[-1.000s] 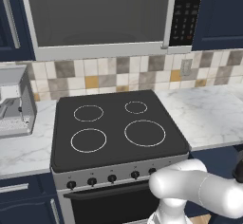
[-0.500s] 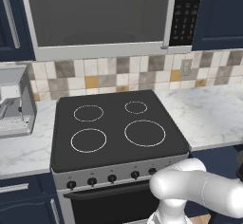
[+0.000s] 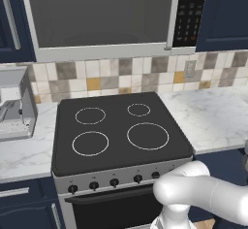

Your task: Take the pizza cutter from the drawer on the right and place it on the dining counter for cutting.

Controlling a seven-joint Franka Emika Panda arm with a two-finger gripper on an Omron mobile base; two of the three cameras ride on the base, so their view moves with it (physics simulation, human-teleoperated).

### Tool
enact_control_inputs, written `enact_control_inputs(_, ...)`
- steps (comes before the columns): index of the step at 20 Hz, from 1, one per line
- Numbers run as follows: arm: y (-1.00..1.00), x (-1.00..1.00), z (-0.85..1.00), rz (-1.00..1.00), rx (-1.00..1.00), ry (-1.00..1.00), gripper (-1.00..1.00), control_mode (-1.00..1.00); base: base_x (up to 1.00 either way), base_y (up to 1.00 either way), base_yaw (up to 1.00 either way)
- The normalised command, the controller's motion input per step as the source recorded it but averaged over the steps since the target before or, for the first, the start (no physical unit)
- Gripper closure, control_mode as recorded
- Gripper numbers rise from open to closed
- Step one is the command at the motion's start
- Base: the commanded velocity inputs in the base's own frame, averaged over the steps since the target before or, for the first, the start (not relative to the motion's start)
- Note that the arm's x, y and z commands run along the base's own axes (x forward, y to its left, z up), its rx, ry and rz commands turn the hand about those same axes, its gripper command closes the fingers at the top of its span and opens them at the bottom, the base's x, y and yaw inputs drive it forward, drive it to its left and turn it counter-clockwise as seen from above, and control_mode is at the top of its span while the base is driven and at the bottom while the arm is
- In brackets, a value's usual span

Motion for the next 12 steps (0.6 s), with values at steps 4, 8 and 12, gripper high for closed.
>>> enact_control_inputs(4,-0.01,0.00,-0.38,0.12,0.06,-0.07,-1.00,-1.00,0.00,0.00,0.00)
enact_control_inputs(8,-0.01,0.00,-0.33,0.10,0.04,-0.11,-1.00,-1.00,0.00,0.00,0.00)
enact_control_inputs(12,0.00,0.00,-0.21,0.08,0.00,-0.05,-1.00,-1.00,0.00,0.00,0.00)
